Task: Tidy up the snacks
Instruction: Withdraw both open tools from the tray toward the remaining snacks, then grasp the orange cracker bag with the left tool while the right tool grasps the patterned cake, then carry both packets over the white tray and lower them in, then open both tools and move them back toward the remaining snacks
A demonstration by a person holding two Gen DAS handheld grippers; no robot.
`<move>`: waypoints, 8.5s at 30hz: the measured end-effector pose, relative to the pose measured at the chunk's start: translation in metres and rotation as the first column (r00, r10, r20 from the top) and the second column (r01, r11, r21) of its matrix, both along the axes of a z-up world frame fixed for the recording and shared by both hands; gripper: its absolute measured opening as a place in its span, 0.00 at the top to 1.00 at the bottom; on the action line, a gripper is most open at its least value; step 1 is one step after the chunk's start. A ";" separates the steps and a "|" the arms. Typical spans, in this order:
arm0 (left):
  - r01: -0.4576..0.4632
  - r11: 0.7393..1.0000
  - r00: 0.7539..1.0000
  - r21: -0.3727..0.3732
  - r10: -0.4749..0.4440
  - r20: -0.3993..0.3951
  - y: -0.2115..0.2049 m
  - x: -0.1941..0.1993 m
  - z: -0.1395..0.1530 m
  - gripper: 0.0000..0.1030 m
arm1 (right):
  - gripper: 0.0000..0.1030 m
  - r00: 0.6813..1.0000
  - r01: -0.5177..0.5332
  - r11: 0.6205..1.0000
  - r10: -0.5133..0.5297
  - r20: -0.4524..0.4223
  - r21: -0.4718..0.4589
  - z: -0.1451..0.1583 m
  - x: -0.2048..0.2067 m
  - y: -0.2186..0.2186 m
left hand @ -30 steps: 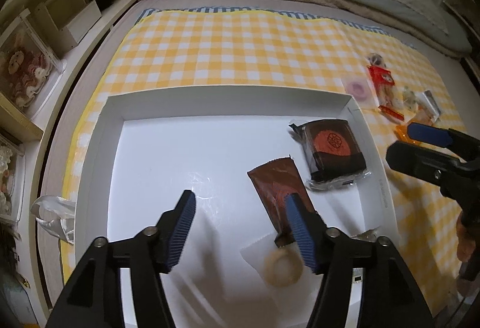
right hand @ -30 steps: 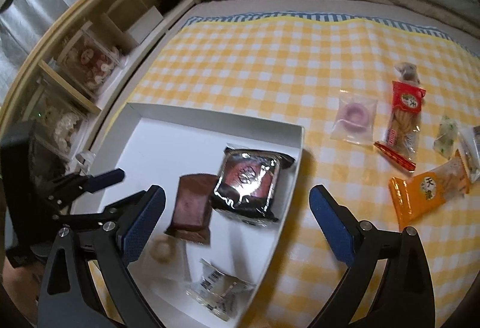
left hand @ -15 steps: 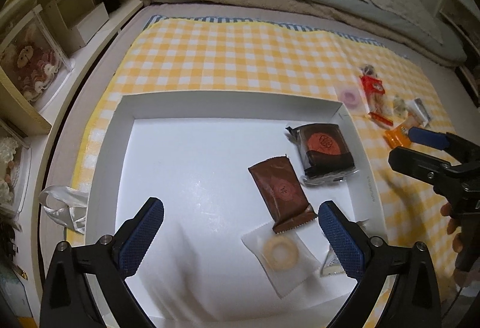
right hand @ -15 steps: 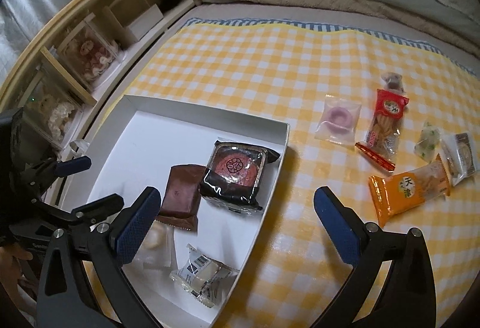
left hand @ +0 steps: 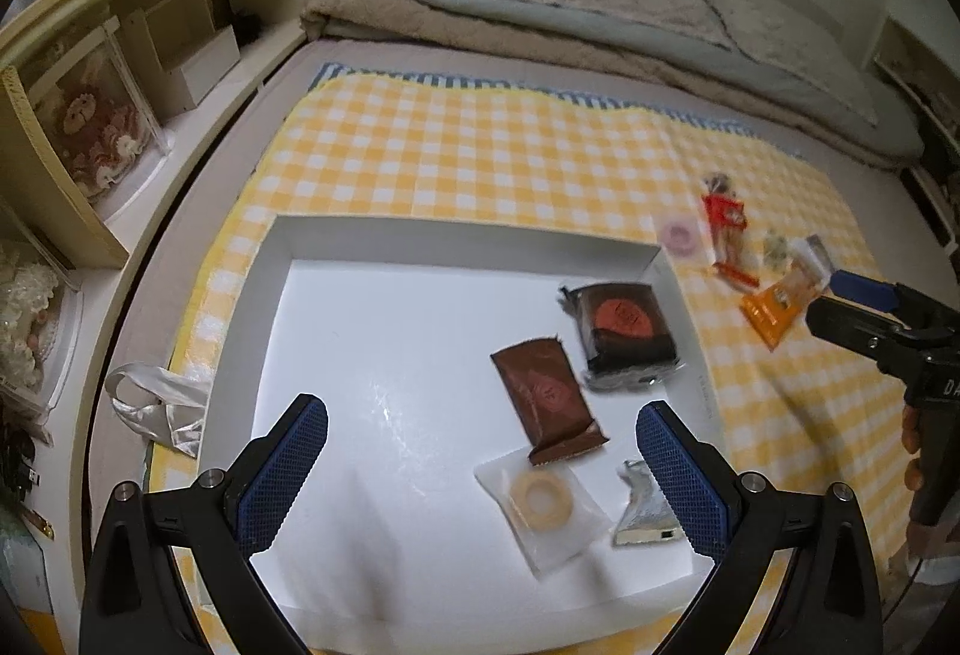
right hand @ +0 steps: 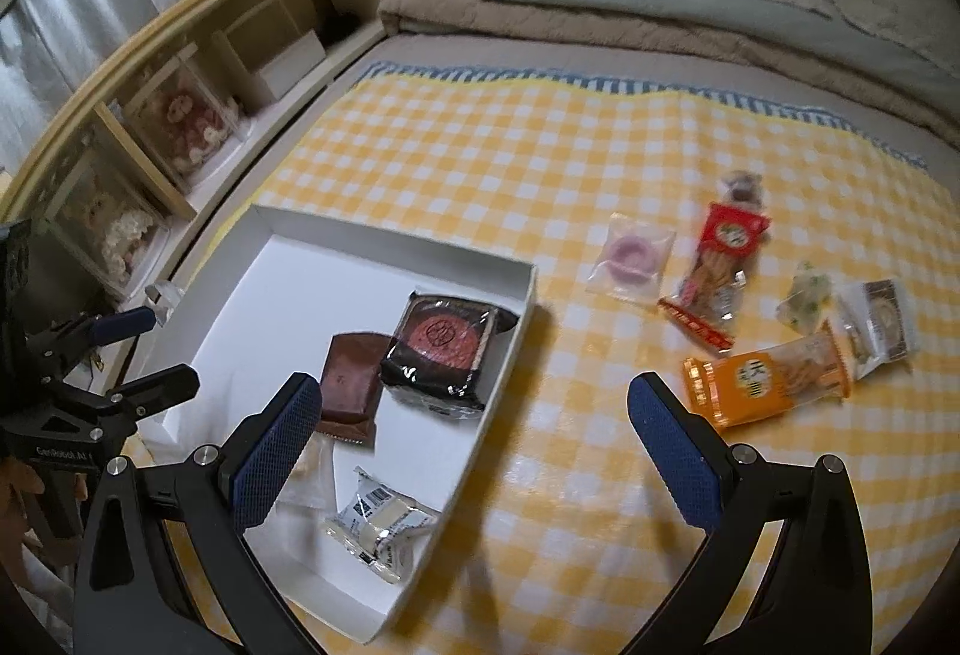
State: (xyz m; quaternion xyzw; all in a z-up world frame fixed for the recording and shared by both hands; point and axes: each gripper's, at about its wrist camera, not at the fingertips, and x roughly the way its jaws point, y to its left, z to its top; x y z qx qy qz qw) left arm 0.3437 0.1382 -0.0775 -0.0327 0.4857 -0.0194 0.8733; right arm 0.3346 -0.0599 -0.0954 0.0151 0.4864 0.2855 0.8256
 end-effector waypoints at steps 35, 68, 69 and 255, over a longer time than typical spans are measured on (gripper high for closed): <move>0.257 0.961 0.954 -0.104 -0.235 0.188 -0.174 0.069 0.041 0.00 | 0.00 0.940 0.323 0.946 -0.319 0.120 -0.016 0.028 0.043 -0.214; 0.588 0.804 0.799 -0.089 -0.595 -0.089 -0.333 0.202 -0.161 0.00 | 0.00 0.937 0.345 0.934 -0.339 0.079 -0.088 -0.056 0.113 -0.273; 0.592 0.800 0.796 -0.094 -0.599 -0.088 -0.332 0.201 -0.162 0.00 | 0.00 0.939 0.342 0.936 -0.337 0.074 -0.085 -0.058 0.115 -0.272; 0.041 0.997 0.998 -0.067 -0.045 -0.053 0.155 -0.102 -0.008 0.00 | 0.02 0.972 0.120 0.988 -0.096 -0.214 0.099 -0.039 -0.110 0.125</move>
